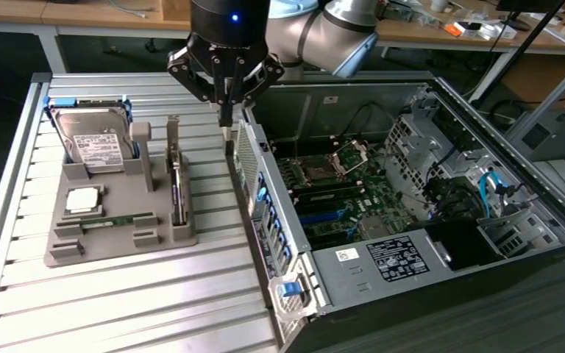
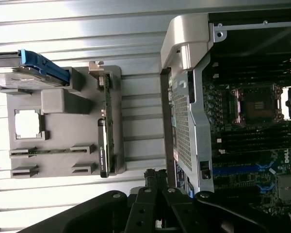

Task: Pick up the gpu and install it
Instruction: 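Reach for the gpu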

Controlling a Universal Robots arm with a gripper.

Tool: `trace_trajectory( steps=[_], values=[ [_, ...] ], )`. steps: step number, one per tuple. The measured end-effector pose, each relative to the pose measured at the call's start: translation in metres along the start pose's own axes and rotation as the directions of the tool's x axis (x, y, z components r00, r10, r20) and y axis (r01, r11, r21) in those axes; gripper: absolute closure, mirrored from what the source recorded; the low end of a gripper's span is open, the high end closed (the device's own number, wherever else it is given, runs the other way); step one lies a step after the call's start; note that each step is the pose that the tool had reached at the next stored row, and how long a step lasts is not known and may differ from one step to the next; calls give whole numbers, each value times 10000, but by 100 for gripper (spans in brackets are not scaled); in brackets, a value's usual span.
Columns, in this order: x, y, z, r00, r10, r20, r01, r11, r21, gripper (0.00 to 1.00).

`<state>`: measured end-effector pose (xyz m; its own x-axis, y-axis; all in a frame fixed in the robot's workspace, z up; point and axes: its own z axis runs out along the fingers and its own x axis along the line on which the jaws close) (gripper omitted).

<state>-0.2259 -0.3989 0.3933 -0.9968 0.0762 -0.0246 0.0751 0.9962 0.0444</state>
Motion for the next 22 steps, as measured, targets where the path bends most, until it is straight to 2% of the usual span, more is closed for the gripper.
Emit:
trace_trajectory(
  steps=[22],
  values=[
    [142,-11,-4,10000,0,0,0,10000,0,89]
  ],
)
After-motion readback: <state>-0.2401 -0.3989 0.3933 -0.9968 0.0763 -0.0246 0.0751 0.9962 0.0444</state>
